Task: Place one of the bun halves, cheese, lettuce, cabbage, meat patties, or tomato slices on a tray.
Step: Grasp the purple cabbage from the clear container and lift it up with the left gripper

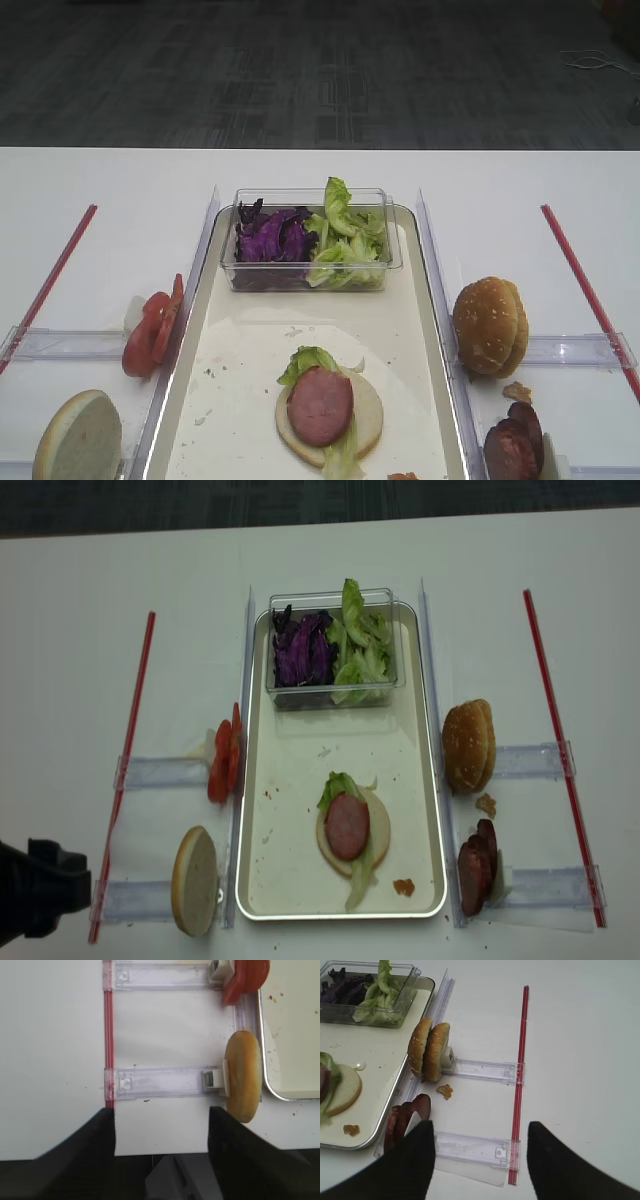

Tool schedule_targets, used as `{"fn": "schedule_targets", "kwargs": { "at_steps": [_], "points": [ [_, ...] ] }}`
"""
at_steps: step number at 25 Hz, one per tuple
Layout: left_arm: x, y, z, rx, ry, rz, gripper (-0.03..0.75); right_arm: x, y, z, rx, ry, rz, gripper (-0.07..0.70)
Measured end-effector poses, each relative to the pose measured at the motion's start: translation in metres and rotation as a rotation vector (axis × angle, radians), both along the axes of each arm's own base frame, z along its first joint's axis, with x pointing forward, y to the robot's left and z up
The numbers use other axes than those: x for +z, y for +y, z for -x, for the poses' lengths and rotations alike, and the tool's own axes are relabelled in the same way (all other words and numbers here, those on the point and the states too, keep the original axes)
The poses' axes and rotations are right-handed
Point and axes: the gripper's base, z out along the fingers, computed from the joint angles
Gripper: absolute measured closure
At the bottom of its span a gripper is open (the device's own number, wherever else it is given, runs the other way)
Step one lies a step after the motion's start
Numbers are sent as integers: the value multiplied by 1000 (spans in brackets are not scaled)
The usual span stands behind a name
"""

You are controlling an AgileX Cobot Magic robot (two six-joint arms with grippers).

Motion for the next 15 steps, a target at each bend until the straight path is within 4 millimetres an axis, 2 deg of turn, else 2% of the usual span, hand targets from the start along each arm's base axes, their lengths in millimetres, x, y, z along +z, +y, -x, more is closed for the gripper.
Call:
{"fn": "schedule_targets", "kwargs": {
  "at_steps": [7, 15],
  "points": [
    [14, -2, -40, -15, 51, -11, 324, 0, 0, 0, 0, 0, 0, 198],
    [20, -5, -92, -47, 123, -28, 324, 0, 0, 0, 0, 0, 0, 198]
  ]
}}
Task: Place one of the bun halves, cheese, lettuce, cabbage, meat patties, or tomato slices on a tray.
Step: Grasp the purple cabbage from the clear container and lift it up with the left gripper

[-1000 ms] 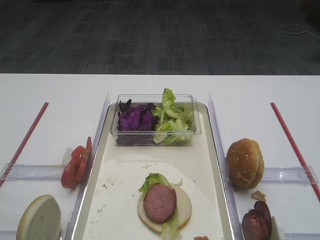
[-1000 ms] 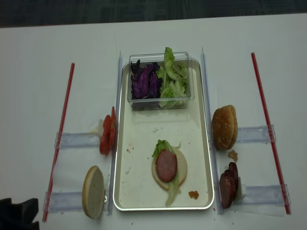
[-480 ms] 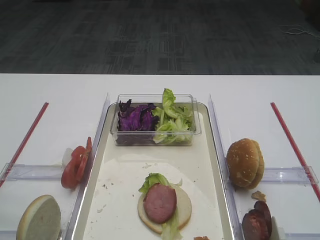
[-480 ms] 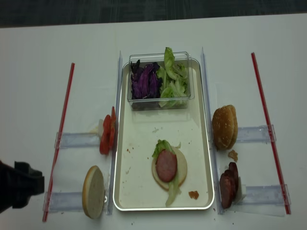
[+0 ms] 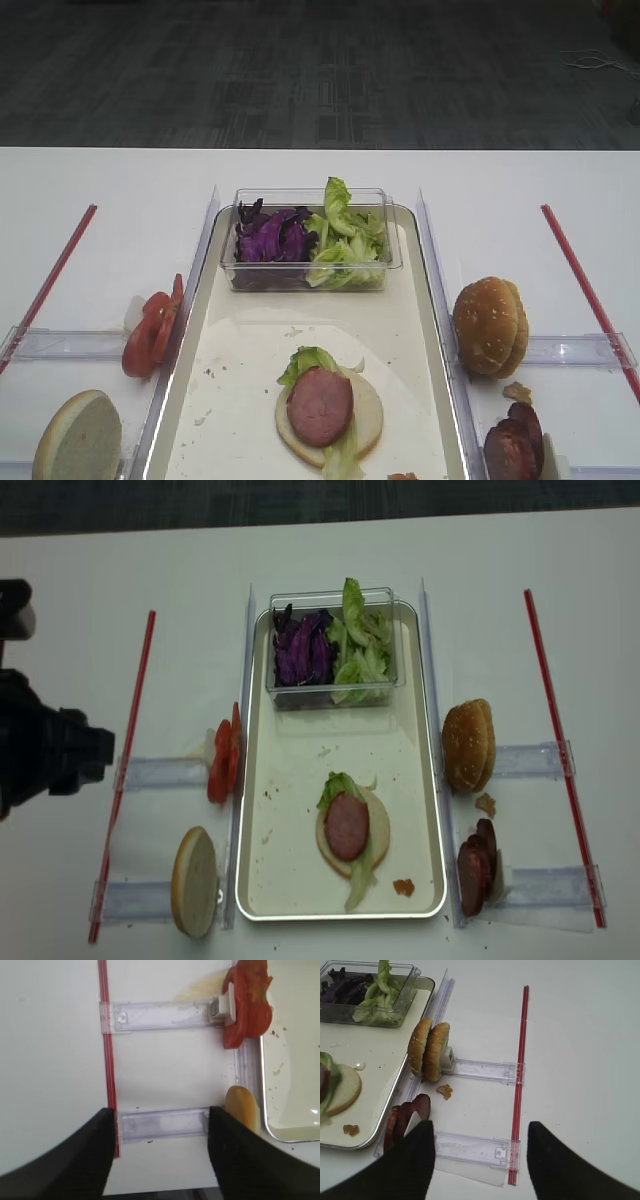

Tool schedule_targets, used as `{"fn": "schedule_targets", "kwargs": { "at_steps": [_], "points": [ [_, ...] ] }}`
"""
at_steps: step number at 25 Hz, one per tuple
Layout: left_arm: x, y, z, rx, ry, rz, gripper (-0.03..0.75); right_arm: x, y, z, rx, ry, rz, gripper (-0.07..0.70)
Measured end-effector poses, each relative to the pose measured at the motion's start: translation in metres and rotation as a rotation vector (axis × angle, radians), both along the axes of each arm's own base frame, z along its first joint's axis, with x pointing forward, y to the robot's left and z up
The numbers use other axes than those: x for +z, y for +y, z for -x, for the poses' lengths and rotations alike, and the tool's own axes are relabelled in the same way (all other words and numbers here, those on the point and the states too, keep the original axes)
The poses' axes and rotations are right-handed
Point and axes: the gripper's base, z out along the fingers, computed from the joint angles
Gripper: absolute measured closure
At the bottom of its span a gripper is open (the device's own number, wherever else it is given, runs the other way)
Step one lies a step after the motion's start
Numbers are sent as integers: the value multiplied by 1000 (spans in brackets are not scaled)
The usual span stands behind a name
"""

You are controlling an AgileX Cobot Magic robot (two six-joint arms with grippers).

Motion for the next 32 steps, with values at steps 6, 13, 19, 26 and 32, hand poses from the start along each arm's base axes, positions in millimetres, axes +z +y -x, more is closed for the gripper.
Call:
{"fn": "schedule_targets", "kwargs": {
  "at_steps": [6, 13, 19, 26, 32],
  "points": [
    [0, -2, -37, -9, 34, -5, 324, 0, 0, 0, 2, -1, 3, 198],
    [-3, -4, -82, -17, 63, -10, 324, 0, 0, 0, 4, -1, 2, 198],
    [-10, -6, -119, -17, 88, -11, 324, 0, 0, 0, 4, -1, 2, 198],
    [-23, -8, -156, -17, 113, -12, 324, 0, 0, 0, 4, -1, 2, 198],
    [-29, -9, -184, -17, 116, -12, 324, 0, 0, 0, 4, -1, 2, 198]
  ]
}}
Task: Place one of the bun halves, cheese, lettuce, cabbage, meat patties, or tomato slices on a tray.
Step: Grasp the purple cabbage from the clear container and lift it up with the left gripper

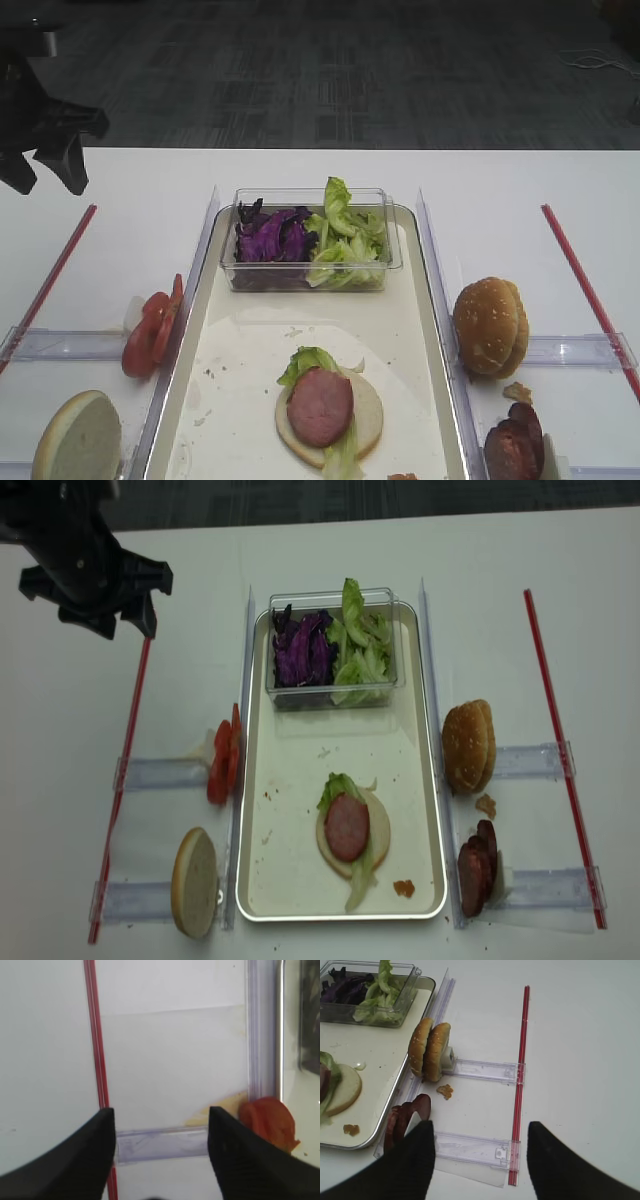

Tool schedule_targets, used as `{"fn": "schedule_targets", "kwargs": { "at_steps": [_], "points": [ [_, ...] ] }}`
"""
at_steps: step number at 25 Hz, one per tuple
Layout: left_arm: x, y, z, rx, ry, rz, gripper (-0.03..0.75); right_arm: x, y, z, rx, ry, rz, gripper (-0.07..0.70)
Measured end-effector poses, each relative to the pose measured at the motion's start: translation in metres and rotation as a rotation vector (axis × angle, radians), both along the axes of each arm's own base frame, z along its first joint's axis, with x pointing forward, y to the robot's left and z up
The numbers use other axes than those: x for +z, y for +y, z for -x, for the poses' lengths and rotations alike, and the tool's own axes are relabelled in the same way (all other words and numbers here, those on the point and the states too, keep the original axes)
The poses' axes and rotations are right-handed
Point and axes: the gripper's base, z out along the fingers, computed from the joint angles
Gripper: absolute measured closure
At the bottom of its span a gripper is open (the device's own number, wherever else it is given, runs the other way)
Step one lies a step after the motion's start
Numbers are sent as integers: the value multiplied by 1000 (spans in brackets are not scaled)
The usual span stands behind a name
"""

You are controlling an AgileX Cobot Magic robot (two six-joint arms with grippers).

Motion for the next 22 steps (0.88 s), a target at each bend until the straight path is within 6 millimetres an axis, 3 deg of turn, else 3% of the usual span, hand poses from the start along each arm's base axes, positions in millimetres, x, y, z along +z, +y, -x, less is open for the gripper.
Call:
{"fn": "schedule_targets", "kwargs": {
  "at_steps": [8, 22],
  "points": [
    [-7, -1, -31, -22, 8, -7, 324, 0, 0, 0, 0, 0, 0, 198],
    [-35, -3, -65, -32, 57, -11, 324, 0, 0, 0, 0, 0, 0, 198]
  ]
}}
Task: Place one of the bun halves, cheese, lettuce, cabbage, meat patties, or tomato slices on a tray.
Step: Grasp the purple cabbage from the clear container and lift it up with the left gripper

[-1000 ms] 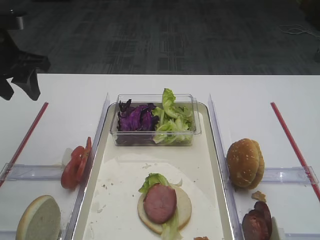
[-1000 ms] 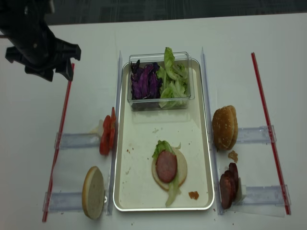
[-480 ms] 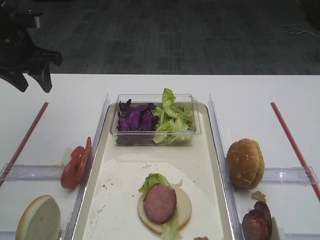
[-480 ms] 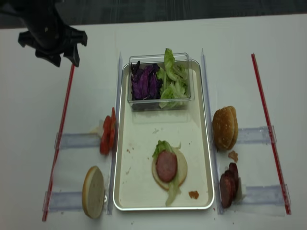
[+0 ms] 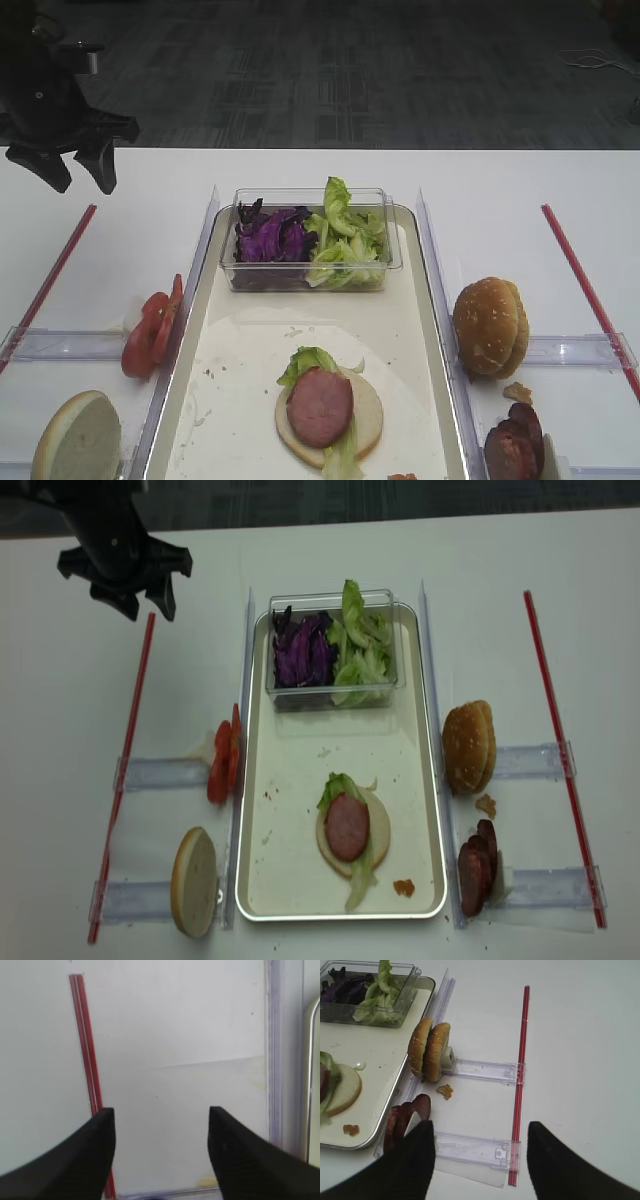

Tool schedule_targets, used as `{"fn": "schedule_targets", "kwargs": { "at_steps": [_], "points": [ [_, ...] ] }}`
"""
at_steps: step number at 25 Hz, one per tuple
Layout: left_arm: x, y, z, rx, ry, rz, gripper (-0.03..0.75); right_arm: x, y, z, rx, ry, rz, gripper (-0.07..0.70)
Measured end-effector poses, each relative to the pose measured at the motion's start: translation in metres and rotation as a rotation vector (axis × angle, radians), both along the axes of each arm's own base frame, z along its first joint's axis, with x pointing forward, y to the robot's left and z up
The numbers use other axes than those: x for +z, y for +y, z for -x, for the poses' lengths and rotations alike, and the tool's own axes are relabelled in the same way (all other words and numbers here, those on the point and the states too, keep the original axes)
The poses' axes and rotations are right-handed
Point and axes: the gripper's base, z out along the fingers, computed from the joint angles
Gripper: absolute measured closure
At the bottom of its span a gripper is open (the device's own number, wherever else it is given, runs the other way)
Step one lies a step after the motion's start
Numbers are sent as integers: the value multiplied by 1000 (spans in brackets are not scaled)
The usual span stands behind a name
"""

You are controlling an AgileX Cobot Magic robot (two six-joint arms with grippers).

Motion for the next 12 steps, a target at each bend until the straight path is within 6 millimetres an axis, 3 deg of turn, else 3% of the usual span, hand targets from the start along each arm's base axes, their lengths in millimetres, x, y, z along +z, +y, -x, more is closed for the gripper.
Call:
{"fn": "schedule_targets", "kwargs": {
  "at_steps": [12],
  "points": [
    [-8, 7, -8, 39, 21, 26, 324, 0, 0, 0, 0, 0, 0, 202]
  ]
}}
